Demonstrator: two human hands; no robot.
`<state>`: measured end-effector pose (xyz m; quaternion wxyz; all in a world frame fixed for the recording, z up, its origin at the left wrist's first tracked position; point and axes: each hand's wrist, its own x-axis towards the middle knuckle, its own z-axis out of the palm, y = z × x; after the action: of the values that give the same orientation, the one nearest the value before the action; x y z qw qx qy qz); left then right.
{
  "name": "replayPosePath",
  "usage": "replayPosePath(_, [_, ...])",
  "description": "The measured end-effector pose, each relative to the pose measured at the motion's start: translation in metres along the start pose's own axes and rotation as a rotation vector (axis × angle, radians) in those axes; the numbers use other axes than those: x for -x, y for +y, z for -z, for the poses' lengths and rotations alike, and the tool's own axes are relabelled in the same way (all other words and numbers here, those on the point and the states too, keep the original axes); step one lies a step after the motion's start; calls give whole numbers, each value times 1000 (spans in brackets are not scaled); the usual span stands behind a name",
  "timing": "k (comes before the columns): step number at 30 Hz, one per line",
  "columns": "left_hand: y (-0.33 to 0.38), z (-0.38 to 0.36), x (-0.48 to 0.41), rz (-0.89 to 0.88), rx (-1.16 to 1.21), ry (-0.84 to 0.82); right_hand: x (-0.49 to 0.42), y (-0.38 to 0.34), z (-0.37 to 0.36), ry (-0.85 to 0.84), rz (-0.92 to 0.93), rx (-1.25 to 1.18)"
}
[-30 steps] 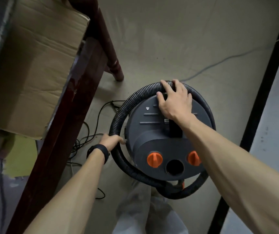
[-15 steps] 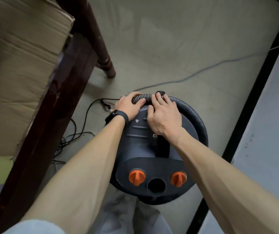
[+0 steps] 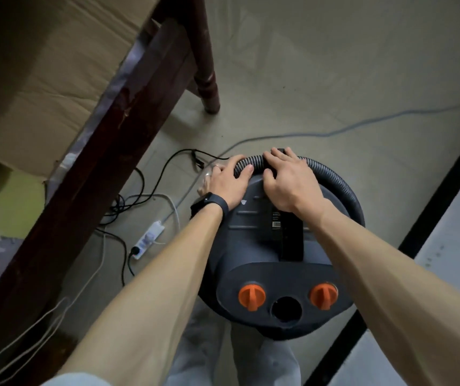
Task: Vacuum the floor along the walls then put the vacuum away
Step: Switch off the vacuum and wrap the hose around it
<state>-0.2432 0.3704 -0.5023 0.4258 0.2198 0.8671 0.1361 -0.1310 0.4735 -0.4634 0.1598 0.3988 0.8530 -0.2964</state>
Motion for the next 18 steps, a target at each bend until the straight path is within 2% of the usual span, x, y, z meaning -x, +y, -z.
replayPosePath(2, [-5,-10,14,32,24,56,10,-1,-3,-17,40,22])
replayPosePath(4, [-8,-17,31,-4,4,208,18,0,-5,-16,88,54])
replayPosePath(6, [-14,-25,52,-147,-155,387,25,0,-6,6,121,91])
replayPosePath(8, [-25,-36,69,-278,-252,455,33,0,-7,44,122,114])
replayPosePath(14, [-32,-45,75,-275,-180,359,42,-9,-15,54,21,206])
replayPosePath(18, [-33,-33,70,-261,-30,252,47,-15,-19,159,29,315])
